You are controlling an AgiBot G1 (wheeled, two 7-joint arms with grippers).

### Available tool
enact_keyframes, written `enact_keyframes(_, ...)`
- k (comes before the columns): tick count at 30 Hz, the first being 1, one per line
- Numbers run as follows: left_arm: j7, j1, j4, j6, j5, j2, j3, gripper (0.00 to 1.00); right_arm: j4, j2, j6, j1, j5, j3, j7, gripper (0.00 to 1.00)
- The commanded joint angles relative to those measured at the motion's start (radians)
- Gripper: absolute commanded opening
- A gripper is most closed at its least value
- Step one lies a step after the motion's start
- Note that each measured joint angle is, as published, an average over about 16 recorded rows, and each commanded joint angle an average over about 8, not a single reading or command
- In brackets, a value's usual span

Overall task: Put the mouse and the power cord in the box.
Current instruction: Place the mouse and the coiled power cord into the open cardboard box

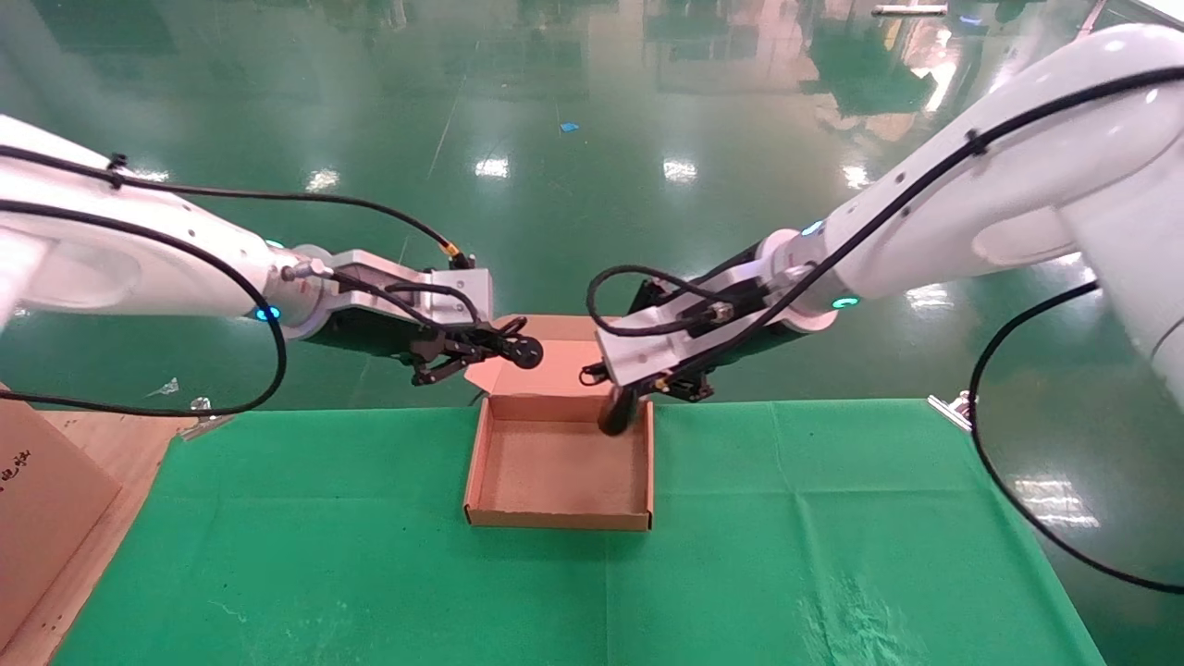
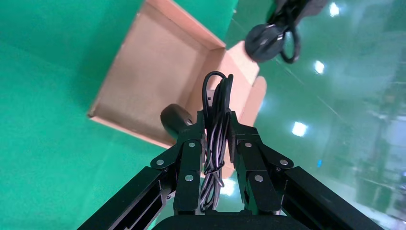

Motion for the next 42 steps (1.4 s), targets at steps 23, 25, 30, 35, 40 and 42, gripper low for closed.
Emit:
enact_keyframes(23,0.085,0.35,-0.273,-0.391,-0.123,0.026,0.063,0.31,-0.054,0.03,0.04,0.02,0.139,-0.151,-0.009,0.0)
enact_keyframes(25,0.074,0.36,-0.284,-0.398,-0.137,0.025,0.079,0.56,-0.078,0.032,0.005,0.031,0.154,-0.149,-0.037,0.0)
enact_keyframes(30,0.055,0.363,-0.295,-0.415,-0.162,0.024,0.12,1.0,-0.137,0.029,-0.054,0.048,0.182,-0.143,-0.105,0.0)
enact_keyframes(35,0.041,0.36,-0.3,-0.435,-0.185,0.023,0.158,1.0,-0.174,0.022,-0.071,0.046,0.2,-0.143,-0.145,0.0)
enact_keyframes(40,0.03,0.358,-0.304,-0.453,-0.208,0.023,0.193,1.0,-0.177,0.016,-0.072,0.038,0.212,-0.15,-0.153,0.0)
enact_keyframes(42,0.027,0.357,-0.305,-0.46,-0.217,0.023,0.206,1.0,-0.17,0.014,-0.069,0.037,0.217,-0.154,-0.147,0.0)
